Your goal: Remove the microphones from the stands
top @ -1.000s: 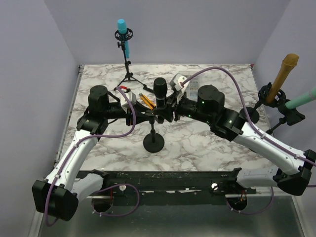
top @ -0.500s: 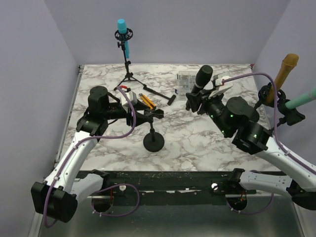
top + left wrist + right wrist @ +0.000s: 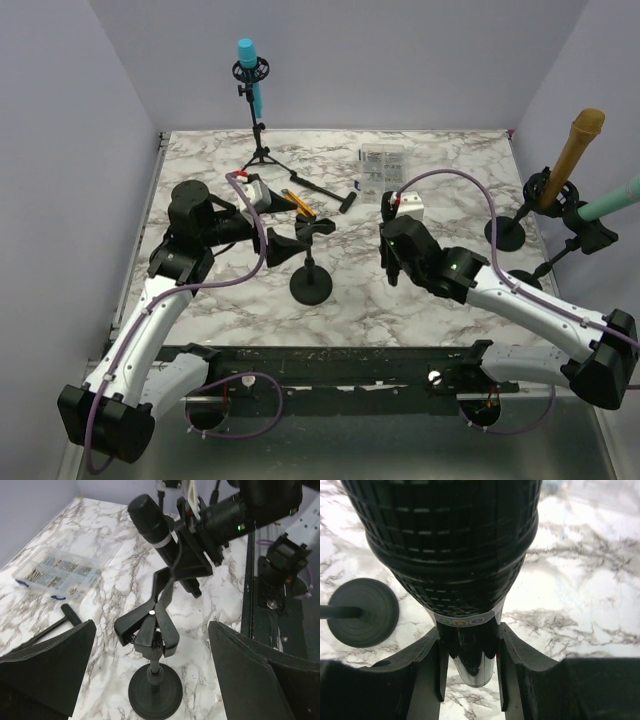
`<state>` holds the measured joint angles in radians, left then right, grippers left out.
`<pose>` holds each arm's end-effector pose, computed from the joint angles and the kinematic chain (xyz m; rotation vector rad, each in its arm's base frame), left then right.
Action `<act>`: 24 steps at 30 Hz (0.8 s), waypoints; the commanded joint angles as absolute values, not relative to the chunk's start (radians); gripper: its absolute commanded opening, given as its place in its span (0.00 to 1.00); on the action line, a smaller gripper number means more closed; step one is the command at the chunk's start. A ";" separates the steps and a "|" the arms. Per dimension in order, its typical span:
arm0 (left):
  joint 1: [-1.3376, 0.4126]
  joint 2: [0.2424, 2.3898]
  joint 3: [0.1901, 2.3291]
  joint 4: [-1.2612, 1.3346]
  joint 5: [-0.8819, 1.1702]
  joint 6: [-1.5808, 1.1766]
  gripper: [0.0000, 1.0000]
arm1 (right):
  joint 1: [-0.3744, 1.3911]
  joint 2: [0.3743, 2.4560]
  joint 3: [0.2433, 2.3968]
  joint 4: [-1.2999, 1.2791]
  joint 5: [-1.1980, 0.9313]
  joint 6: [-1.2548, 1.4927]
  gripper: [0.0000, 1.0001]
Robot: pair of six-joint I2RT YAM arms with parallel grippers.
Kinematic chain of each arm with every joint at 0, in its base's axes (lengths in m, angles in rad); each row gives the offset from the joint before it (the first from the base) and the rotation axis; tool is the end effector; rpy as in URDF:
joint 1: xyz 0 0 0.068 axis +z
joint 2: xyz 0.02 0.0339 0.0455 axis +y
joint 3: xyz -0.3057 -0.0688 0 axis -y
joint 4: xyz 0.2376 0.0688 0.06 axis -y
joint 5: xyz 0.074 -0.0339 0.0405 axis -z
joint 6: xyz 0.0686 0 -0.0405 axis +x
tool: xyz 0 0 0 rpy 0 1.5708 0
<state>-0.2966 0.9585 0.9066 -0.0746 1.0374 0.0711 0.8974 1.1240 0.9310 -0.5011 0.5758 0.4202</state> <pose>0.1670 -0.1128 0.3975 1.0542 1.3874 -1.0373 0.1750 0.1594 0.3184 -0.2150 2.1284 0.1119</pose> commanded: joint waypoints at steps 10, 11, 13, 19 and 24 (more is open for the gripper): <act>-0.298 0.876 1.126 -0.527 0.574 -0.485 0.98 | 0.750 1.282 0.892 -0.506 0.316 0.526 0.01; -0.296 0.871 1.139 -0.557 0.529 -0.527 0.99 | 0.744 1.297 0.896 -0.507 0.316 0.527 0.01; -0.295 0.870 1.157 -0.609 0.474 -0.635 0.98 | 0.728 1.323 0.905 -0.508 0.307 0.522 0.01; -0.291 0.907 1.107 -0.491 0.620 -0.982 0.97 | 0.687 1.402 0.951 -0.518 0.266 0.494 0.01; -0.291 0.904 0.990 -0.336 0.649 -1.177 0.85 | 0.687 1.424 0.974 -0.508 0.243 0.473 0.01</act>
<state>-0.2947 0.9043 1.0660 -0.4568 0.6014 -0.9165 0.6884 1.4162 0.9268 -0.5251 0.2855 0.4953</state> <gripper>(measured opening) 0.899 0.431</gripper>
